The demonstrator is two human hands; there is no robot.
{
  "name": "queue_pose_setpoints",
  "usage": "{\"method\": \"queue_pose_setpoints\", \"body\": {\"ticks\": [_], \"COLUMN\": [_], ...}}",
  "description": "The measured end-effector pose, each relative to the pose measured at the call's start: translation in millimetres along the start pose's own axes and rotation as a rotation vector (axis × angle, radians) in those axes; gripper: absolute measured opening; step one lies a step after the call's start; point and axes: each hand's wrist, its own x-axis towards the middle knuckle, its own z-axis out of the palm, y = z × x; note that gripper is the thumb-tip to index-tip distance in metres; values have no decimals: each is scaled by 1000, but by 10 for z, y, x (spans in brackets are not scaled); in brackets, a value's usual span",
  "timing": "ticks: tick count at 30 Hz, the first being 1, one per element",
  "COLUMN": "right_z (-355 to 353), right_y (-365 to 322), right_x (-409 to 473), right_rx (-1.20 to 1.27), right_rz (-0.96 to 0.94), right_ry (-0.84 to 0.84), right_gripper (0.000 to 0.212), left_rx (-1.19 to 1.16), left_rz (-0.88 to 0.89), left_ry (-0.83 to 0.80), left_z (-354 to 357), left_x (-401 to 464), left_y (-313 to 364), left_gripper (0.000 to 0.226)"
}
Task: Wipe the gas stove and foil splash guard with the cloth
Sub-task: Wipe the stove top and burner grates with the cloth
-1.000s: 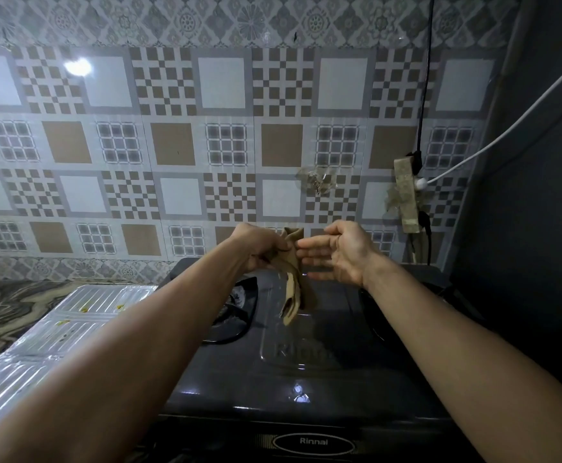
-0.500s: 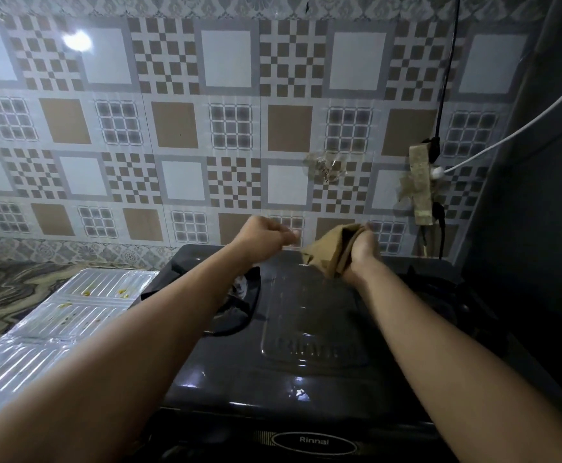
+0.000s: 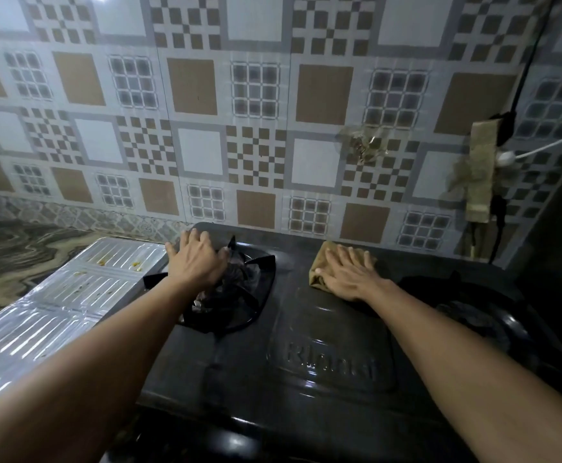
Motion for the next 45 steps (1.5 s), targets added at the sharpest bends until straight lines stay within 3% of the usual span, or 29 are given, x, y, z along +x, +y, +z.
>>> {"method": "queue_pose_setpoints", "body": {"ticks": [6,12,17,20,29,31,34,38,45], "right_z": [-134,-209,-254,-294,-436,-424,-392,-347,-231], "right_y": [-87,-326,-739,-975,-1716,-1924,-2248,-2591,-2701], "right_x": [398,950,1312,1505,1975,2065,2110,2045,2077], "right_rx": [21,-12,-17,14,31,44,-44,-130,-175], "right_rz": [-5,-103,-231,-288,-491,-502,-505,-601,-609], "right_ry": [-68,-123,-160,-228,-341,-368,-311,-261,-208], "right_gripper": [74,75,78,81,68,75,86,73,70], "left_rx": [59,68,-9,-101,29,40,74,82,84], "left_rz": [-80,-98,-138,-222,-255,-256,-249,-265,-302], "left_ry": [-19,-74,-87,-195,-215,-222,-213,-216,-186], "left_z": [91,125,130,154,187,195,219,220,218], "left_x": [168,194,267,343,294,288,301,308,291], "left_y": [-349,-576,-611,-668,-610,-610,-619,-634,-600], "left_gripper": [71,61,62,68,65,65,66,66,68]}}
